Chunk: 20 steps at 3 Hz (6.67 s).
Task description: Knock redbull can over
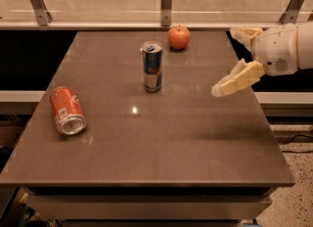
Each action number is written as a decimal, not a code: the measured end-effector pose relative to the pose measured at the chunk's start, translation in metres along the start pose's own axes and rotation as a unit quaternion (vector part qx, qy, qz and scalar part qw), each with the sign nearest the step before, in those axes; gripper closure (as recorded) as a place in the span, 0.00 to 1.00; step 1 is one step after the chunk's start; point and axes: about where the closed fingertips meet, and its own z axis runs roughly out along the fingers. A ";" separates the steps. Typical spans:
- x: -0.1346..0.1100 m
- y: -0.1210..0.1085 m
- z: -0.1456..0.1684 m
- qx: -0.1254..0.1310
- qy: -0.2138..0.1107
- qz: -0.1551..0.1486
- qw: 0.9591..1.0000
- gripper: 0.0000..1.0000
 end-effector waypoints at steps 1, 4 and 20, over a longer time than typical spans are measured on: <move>-0.005 -0.001 0.002 -0.002 -0.010 -0.002 1.000 0.00; 0.001 -0.002 0.058 -0.043 -0.057 0.007 0.997 0.00; -0.047 0.015 0.145 -0.071 -0.075 0.045 0.994 1.00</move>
Offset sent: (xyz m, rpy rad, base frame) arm 0.0261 0.0255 -0.0156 0.0930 -0.0035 0.0524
